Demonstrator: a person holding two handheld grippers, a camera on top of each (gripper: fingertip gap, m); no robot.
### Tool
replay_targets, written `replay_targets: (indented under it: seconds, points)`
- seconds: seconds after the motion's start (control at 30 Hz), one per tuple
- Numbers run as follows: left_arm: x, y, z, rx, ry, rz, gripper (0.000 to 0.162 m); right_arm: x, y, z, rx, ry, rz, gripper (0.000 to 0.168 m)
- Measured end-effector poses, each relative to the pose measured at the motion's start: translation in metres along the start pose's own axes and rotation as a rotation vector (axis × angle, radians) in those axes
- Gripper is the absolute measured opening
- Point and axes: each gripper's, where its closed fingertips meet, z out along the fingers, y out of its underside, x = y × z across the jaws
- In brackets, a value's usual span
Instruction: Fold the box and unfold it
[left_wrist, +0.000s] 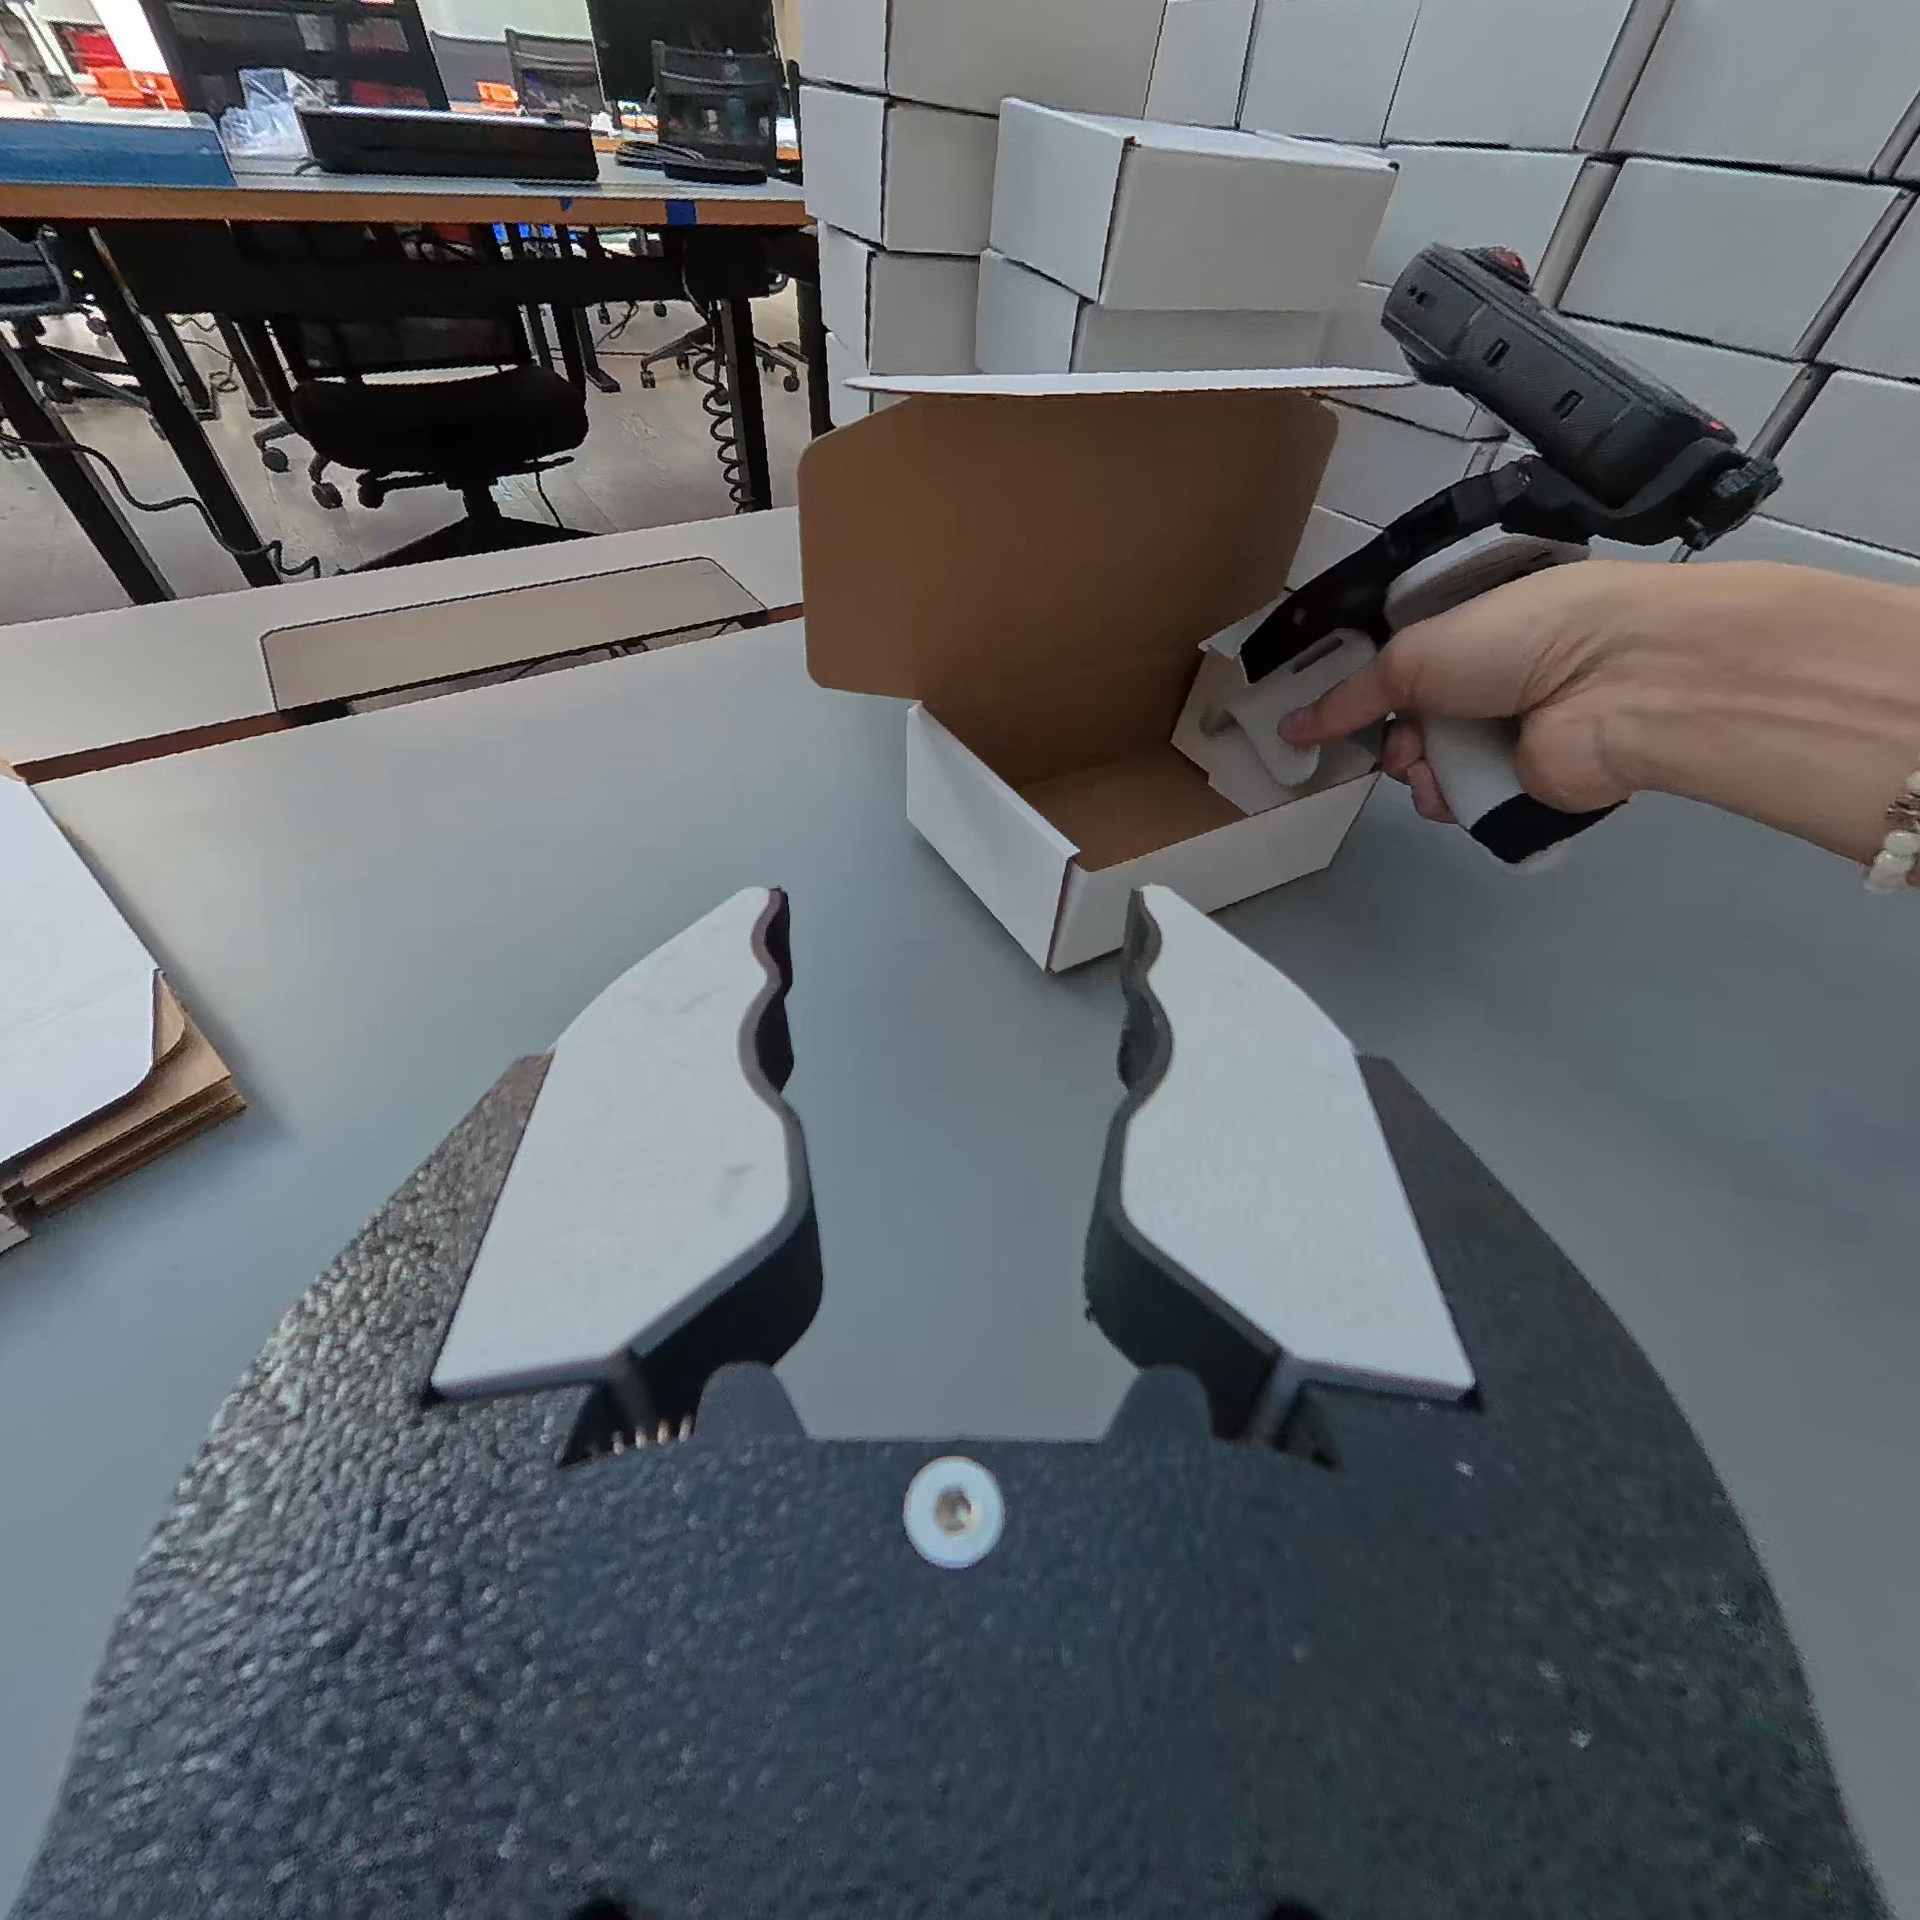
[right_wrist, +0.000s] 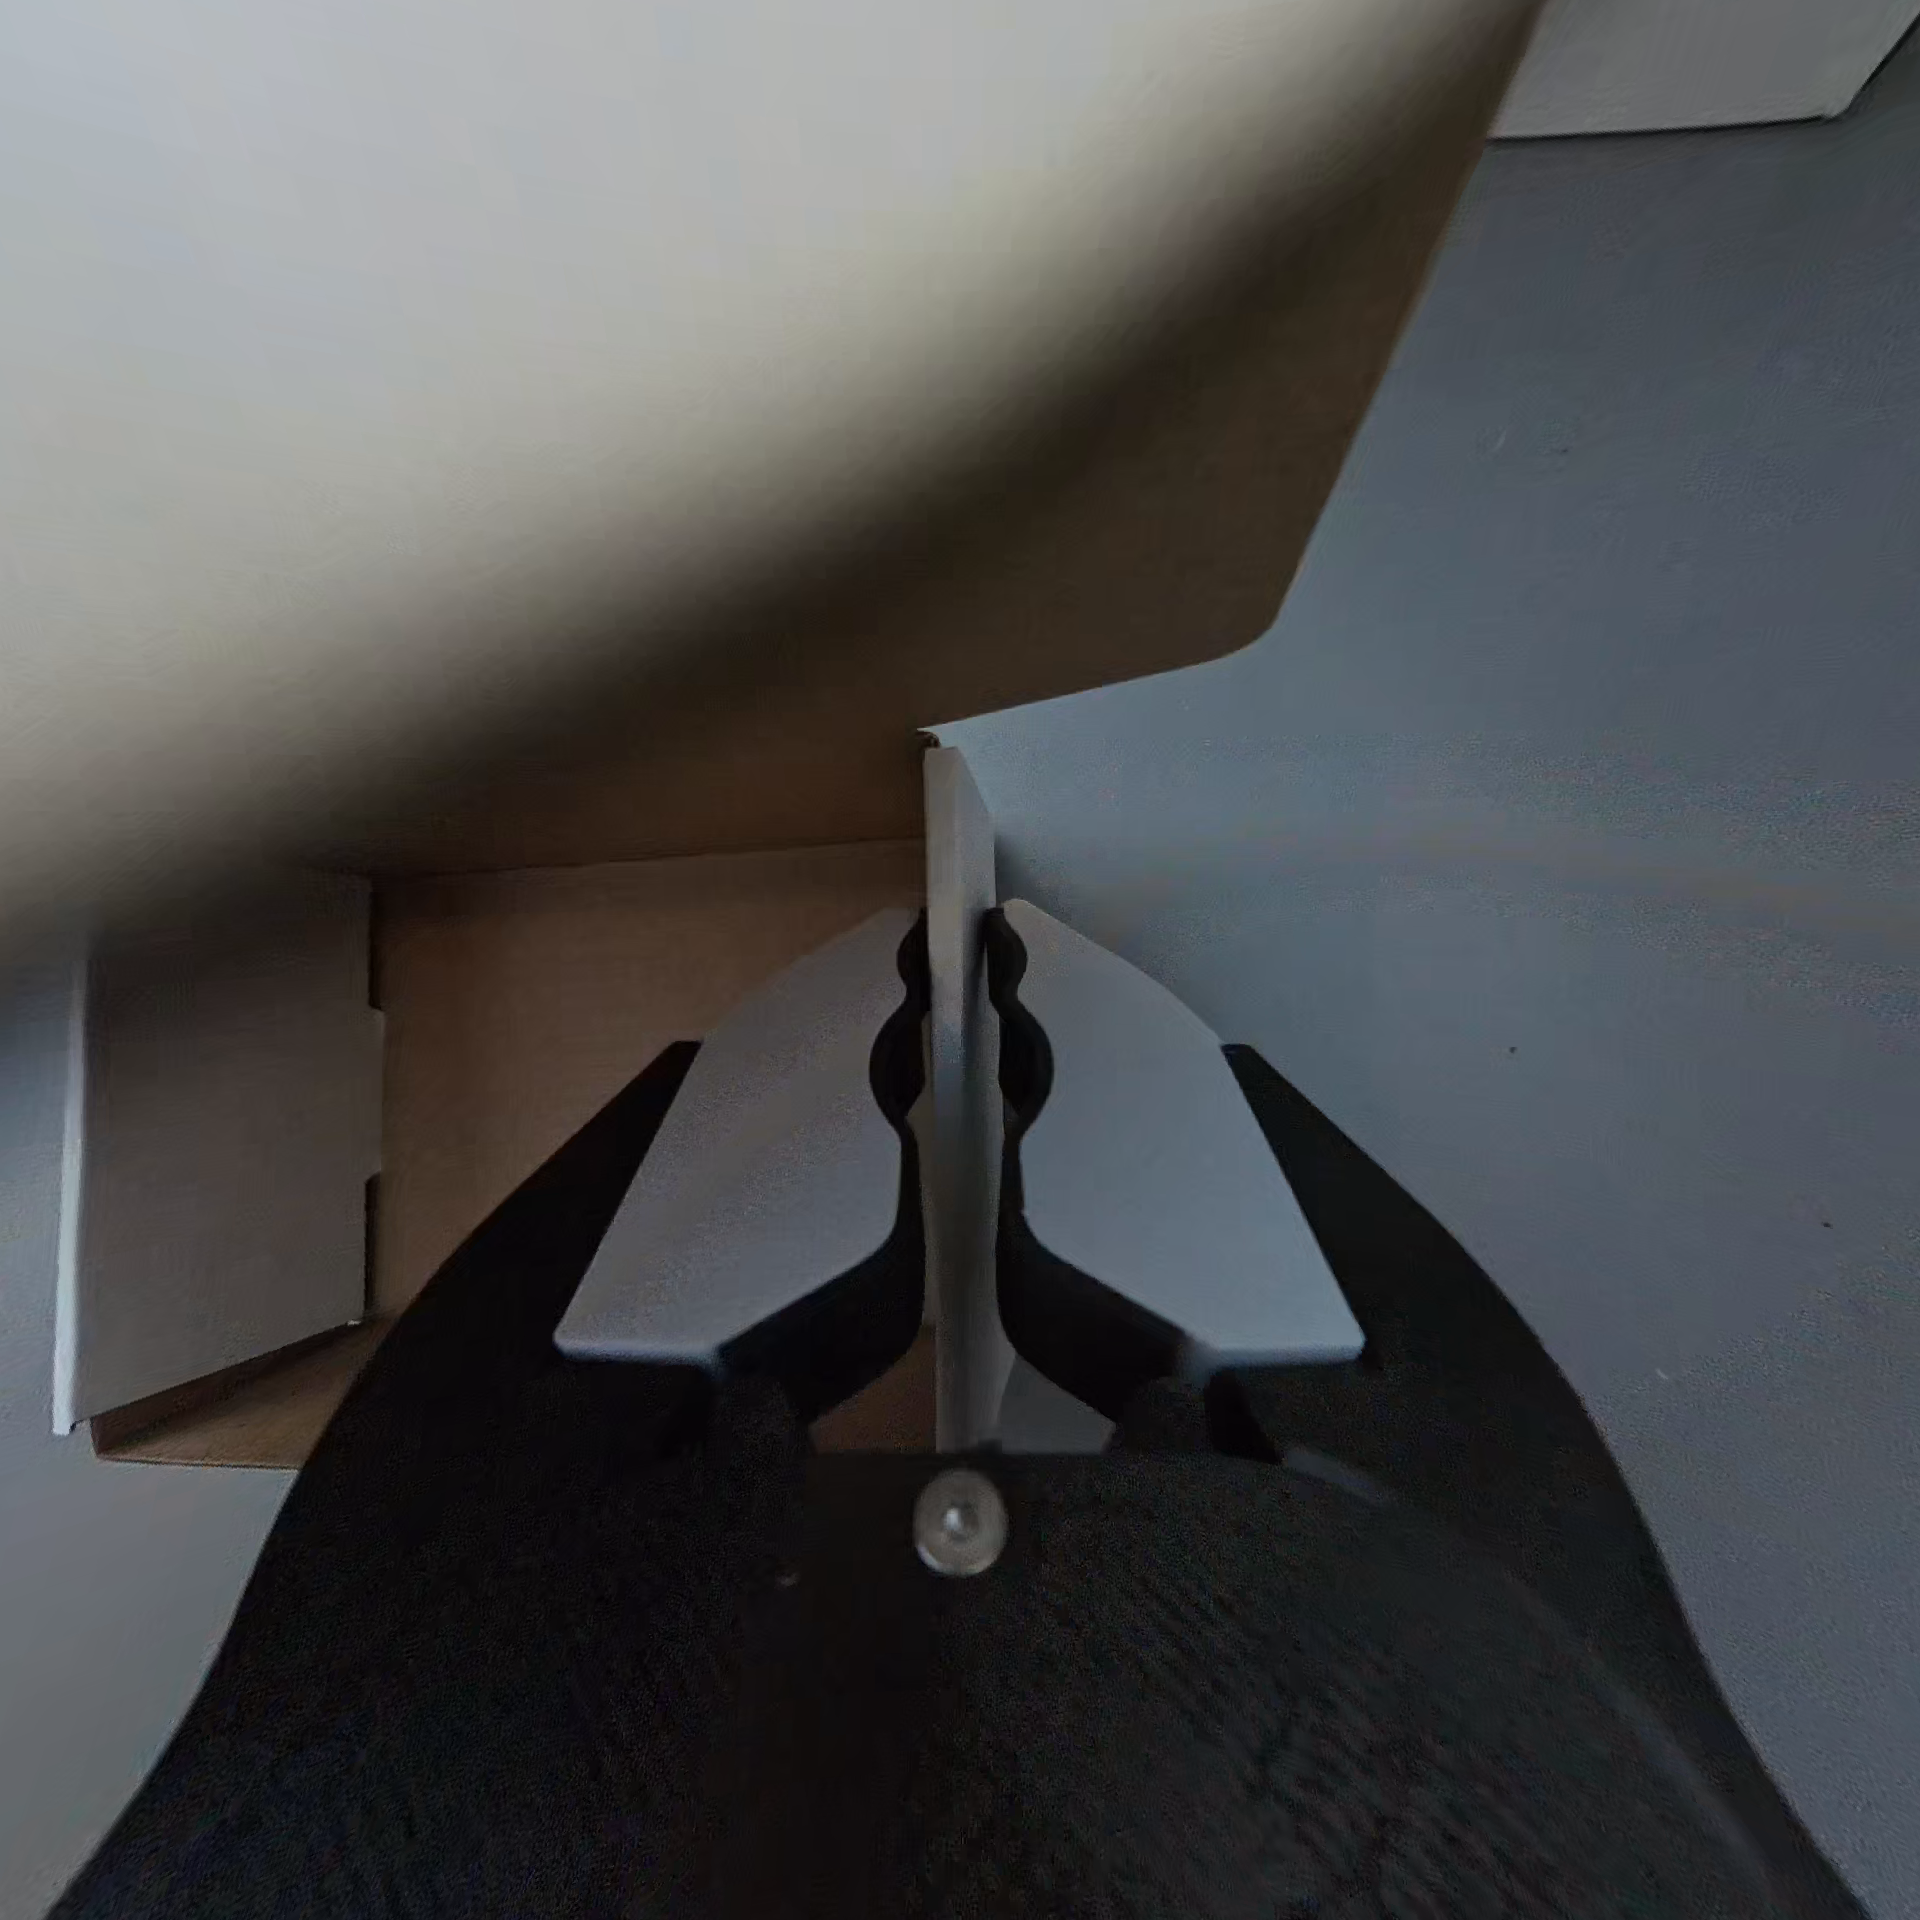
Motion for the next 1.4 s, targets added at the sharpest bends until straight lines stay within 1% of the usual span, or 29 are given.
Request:
replay_targets:
  seconds: [0.1, 0.17, 0.23, 0.3, 0.33, 0.4, 0.47, 0.5, 0.53, 0.6, 0.63, 0.77, 0.83, 0.93, 1.07, 1.2, 1.27, 1.33, 1.4]
  points:
    - [0.003, 0.008, 0.000, -0.016, 0.015, 0.006, 0.060, -0.002, 0.003, 0.000, -0.018, -0.041, 0.003, 0.014]
    - [0.003, 0.013, 0.002, -0.030, 0.028, -0.001, 0.060, -0.008, 0.006, -0.001, -0.036, -0.094, -0.010, 0.038]
    - [0.003, 0.016, 0.005, -0.049, 0.039, 0.015, 0.060, -0.005, 0.002, -0.007, -0.002, -0.124, -0.045, 0.055]
    - [0.002, 0.018, 0.010, -0.068, 0.053, 0.059, 0.062, -0.005, -0.001, -0.017, 0.045, -0.194, -0.117, 0.080]
    - [0.000, 0.017, 0.013, -0.074, 0.060, 0.080, 0.063, -0.003, -0.005, -0.023, 0.092, -0.238, -0.151, 0.083]
    - [-0.004, 0.014, 0.022, -0.067, 0.089, 0.099, 0.066, 0.002, -0.016, -0.038, 0.209, -0.328, -0.221, 0.081]
    - [-0.004, 0.004, 0.033, -0.018, 0.161, 0.102, 0.066, 0.004, -0.027, -0.051, 0.313, -0.449, -0.318, 0.078]
    - [-0.004, -0.002, 0.039, 0.007, 0.205, 0.098, 0.067, 0.008, -0.031, -0.055, 0.358, -0.483, -0.376, 0.083]
    - [-0.006, -0.007, 0.046, 0.025, 0.241, 0.097, 0.067, 0.013, -0.034, -0.057, 0.394, -0.495, -0.441, 0.086]
    - [-0.016, -0.019, 0.063, 0.054, 0.265, 0.110, 0.064, 0.021, -0.039, -0.057, 0.434, -0.523, -0.559, 0.084]
    - [-0.023, -0.024, 0.071, 0.068, 0.269, 0.122, 0.061, 0.022, -0.042, -0.058, 0.448, -0.549, -0.581, 0.085]
    - [-0.035, -0.039, 0.101, 0.060, 0.377, 0.107, 0.059, 0.012, -0.059, -0.068, 0.511, -0.705, -0.617, 0.077]
    - [-0.035, -0.043, 0.111, 0.063, 0.427, 0.171, 0.055, 0.007, -0.065, -0.071, 0.527, -0.762, -0.666, 0.070]
    - [-0.037, -0.044, 0.126, 0.054, 0.444, 0.290, 0.051, 0.003, -0.071, -0.073, 0.551, -0.809, -0.748, 0.062]
    - [-0.037, -0.041, 0.144, -0.007, 0.504, 0.331, 0.048, 0.000, -0.086, -0.085, 0.625, -0.882, -0.812, 0.049]
    - [-0.046, -0.051, 0.160, -0.007, 0.527, 0.294, 0.048, 0.001, -0.083, -0.074, 0.512, -0.926, -0.869, 0.042]
    - [-0.044, -0.055, 0.163, -0.012, 0.583, 0.269, 0.043, 0.000, -0.083, -0.072, 0.497, -0.938, -0.895, 0.040]
    - [-0.040, -0.054, 0.164, -0.028, 0.646, 0.267, 0.034, -0.004, -0.081, -0.073, 0.479, -0.985, -0.902, 0.037]
    - [-0.039, -0.051, 0.166, -0.055, 0.674, 0.269, 0.028, -0.006, -0.078, -0.071, 0.455, -1.004, -0.916, 0.035]
